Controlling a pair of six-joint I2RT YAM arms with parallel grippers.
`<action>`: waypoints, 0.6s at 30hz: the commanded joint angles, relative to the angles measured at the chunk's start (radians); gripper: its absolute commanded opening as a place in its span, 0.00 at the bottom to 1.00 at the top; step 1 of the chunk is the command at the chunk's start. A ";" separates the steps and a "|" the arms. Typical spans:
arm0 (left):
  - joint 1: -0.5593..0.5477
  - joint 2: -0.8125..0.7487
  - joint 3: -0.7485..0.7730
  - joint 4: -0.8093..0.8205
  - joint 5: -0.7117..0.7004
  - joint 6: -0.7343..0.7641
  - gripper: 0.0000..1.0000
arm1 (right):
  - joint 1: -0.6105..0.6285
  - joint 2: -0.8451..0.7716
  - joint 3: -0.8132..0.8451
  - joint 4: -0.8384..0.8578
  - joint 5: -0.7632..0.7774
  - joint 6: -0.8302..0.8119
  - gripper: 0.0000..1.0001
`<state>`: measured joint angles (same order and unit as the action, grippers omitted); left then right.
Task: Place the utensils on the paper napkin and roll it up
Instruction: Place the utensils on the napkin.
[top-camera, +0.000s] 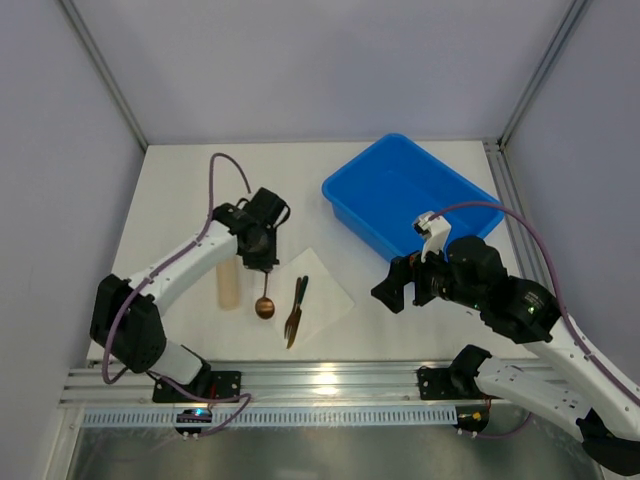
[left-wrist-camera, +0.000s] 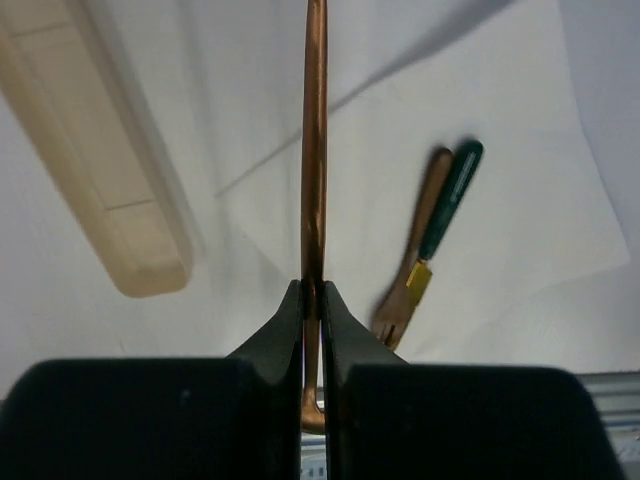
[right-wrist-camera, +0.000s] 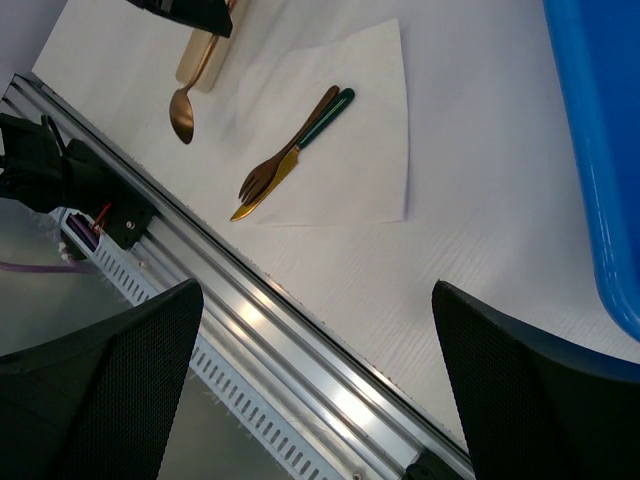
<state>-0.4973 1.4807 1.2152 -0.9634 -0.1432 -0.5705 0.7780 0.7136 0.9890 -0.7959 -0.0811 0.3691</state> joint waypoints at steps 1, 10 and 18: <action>-0.149 0.027 0.009 0.024 0.053 -0.092 0.00 | 0.006 0.004 0.033 0.014 0.004 0.001 0.99; -0.317 0.226 0.079 0.087 0.057 -0.126 0.00 | 0.006 0.007 0.030 0.012 0.009 0.005 0.99; -0.353 0.296 0.095 0.111 0.070 -0.141 0.00 | 0.006 0.004 0.033 0.007 0.012 0.007 1.00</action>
<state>-0.8417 1.7851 1.2709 -0.8764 -0.0822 -0.6853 0.7780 0.7200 0.9890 -0.7963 -0.0803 0.3706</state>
